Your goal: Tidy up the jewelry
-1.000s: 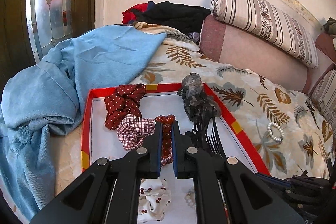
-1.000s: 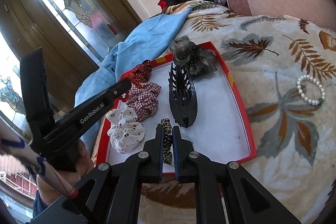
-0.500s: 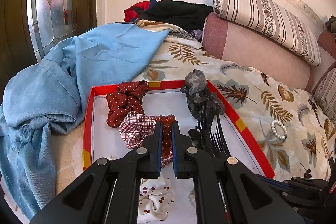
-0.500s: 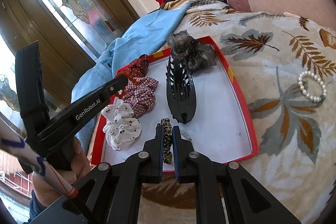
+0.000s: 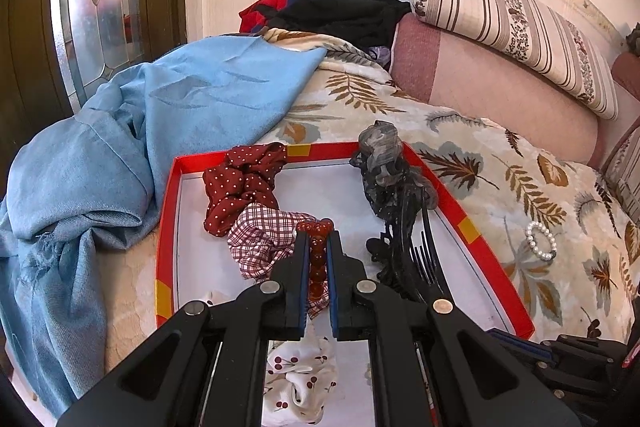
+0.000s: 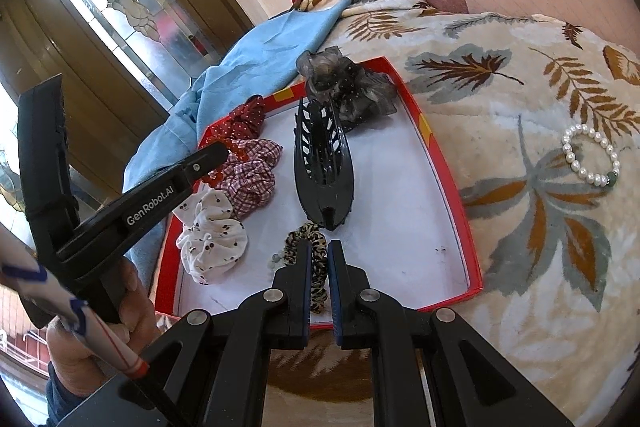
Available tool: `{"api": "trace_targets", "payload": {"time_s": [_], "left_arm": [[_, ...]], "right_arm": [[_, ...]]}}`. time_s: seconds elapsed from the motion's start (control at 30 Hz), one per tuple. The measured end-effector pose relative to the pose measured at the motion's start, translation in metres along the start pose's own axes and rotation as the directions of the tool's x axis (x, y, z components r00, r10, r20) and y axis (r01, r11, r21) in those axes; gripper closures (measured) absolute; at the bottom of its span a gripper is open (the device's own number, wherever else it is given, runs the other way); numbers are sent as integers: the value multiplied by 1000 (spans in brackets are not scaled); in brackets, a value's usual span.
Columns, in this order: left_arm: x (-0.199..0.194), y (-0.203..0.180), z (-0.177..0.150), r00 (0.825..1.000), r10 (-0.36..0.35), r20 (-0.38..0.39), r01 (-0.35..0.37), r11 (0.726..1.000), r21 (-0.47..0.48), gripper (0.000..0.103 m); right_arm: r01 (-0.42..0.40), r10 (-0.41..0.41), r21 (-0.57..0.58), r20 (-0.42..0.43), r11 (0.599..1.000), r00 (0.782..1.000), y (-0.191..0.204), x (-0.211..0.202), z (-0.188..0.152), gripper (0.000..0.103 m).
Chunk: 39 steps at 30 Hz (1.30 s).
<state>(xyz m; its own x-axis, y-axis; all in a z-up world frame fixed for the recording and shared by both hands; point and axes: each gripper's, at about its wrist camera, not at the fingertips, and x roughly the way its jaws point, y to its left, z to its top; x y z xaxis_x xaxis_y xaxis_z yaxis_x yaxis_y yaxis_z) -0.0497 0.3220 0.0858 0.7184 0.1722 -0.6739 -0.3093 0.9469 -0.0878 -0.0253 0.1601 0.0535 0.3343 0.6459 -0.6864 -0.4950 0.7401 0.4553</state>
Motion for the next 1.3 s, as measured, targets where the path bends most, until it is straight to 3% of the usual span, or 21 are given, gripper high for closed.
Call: {"api": "trace_targets", "payload": {"time_s": [0.8,0.87,0.93,0.97,1.0,1.07,1.1,1.17,1.23,1.3], "left_arm": [[0,0,-1,1000,7,11,-7,1000,5,96],[-3,-1,0,1000,0,25,0,1000,2,93],[-11,-2,3,999,-6,51,6,1000,-9,64],[-18,-1,4,996,-2,84,4,1000,-21,40],[-28,0,5,992,6,124,-2,1000,-31,31],[-52,2,8,982,24,187,-17,999,-41,27],[-63,1,8,979,52,197,-44,998,-44,17],[-95,1,5,972,119,204,-104,991,-87,5],[-134,1,-9,957,165,239,-132,980,-146,0],[-170,-7,-27,936,222,274,-177,968,-179,0]], "right_arm": [[13,-13,6,3,1000,1000,-3,-2,-1,93],[11,-11,11,4,1000,1000,-4,-5,1,88],[18,-19,19,23,1000,1000,-5,-13,2,76],[25,-25,18,32,1000,999,-5,-17,3,73],[39,-40,9,49,999,998,-3,-25,4,73],[74,-71,-29,88,997,994,5,-42,4,71],[99,-92,-58,116,993,989,11,-55,2,68],[202,-173,-126,207,971,963,27,-88,-4,34],[286,-222,-172,317,942,922,42,-125,-17,12],[335,-235,-199,403,921,885,52,-155,-32,9]]}}
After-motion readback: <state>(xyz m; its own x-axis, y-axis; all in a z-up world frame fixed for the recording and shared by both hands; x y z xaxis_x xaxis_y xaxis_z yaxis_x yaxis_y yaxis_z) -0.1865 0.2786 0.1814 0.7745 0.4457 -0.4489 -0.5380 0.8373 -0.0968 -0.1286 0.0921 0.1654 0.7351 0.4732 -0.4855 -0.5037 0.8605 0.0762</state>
